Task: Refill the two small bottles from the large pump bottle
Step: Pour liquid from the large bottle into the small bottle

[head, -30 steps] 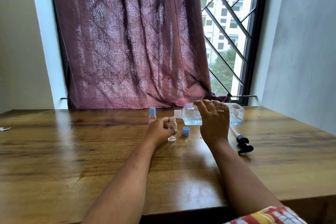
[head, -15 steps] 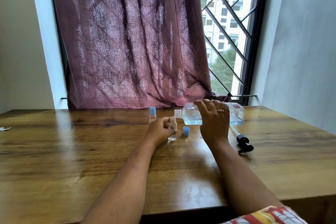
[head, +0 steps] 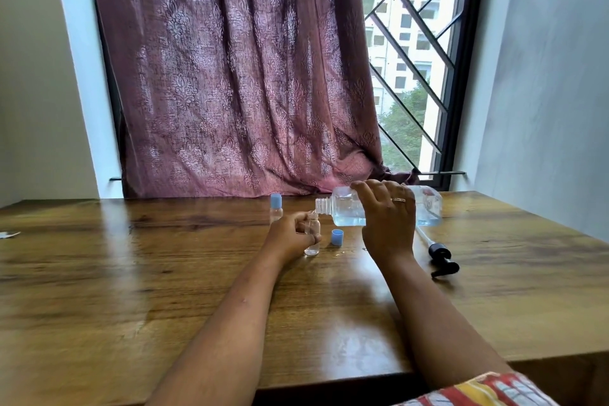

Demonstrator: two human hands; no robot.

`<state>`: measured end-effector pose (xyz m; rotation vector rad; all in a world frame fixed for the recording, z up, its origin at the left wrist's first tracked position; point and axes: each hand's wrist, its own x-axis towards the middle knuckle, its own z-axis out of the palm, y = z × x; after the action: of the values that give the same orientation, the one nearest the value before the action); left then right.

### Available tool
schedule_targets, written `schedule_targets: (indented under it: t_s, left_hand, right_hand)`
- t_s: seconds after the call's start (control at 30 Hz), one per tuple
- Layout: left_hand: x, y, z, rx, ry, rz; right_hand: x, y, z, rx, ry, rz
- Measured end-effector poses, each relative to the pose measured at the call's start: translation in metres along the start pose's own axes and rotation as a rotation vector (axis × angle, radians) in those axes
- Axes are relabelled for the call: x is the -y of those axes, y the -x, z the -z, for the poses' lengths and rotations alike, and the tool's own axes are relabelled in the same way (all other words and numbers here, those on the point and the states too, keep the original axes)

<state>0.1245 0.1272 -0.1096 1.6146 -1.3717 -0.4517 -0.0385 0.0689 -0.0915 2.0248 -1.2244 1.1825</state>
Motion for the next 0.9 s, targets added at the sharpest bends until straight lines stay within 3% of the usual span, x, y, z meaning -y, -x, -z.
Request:
schedule_targets:
  t_s: [0.9]
  left_hand:
    - [-0.0013, 0.0027, 0.0016, 0.006, -0.032, 0.015]
  right_hand:
    - [-0.0003, -0.0007, -0.0009, 0.005, -0.010, -0.003]
